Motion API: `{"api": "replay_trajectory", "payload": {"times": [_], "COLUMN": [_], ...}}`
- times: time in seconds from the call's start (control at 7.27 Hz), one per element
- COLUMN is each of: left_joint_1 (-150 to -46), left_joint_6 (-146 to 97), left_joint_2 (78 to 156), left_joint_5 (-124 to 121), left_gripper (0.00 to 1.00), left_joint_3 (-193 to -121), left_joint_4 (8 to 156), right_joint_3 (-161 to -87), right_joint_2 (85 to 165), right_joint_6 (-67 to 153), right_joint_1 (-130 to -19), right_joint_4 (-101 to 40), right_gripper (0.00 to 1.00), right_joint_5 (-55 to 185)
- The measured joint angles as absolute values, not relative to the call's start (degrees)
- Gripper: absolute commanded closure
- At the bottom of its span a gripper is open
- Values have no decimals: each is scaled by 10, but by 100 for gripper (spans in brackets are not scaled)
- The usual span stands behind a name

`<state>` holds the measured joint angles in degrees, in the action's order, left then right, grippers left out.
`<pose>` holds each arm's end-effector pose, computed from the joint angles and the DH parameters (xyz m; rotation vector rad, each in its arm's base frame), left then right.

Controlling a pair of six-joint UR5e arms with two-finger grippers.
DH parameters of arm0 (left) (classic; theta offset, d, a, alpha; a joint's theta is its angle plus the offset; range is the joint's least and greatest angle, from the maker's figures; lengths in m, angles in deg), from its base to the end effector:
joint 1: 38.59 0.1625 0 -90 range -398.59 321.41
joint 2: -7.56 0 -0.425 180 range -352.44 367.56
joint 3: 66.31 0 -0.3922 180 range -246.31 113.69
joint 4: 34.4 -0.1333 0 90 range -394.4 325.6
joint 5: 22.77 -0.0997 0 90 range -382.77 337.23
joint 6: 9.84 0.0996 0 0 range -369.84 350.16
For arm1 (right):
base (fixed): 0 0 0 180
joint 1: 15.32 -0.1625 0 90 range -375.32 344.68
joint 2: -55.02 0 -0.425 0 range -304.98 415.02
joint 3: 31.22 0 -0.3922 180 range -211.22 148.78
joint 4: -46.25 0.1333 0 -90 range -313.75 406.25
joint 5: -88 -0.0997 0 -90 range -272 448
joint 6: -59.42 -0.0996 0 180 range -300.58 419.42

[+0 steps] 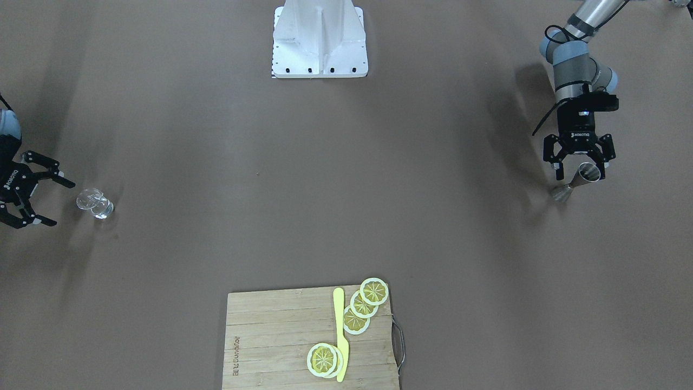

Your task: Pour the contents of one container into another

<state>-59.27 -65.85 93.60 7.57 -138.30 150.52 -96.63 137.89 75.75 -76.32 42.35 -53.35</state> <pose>0.3077 -0.3505 0.6526 1.3053 0.6050 -0.4693 -0.2041 -0.4827 0.6317 1.0825 -0.9573 -1.1911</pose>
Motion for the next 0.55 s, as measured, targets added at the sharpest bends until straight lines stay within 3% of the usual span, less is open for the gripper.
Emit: {"api": "replay_trajectory", "payload": {"times": [0.55], "left_joint_1": [-593], "left_joint_6": [-716], "left_joint_2": [941], "left_joint_5": [42], "left_gripper": [1], "left_joint_3": [-1385], "left_joint_4": [1445], "right_joint_3": [-950], "right_joint_2": [1365], "right_joint_6": [757], "right_joint_1": [-749], "right_joint_4": [437], "right_gripper": [2], "right_joint_5": [-529]}}
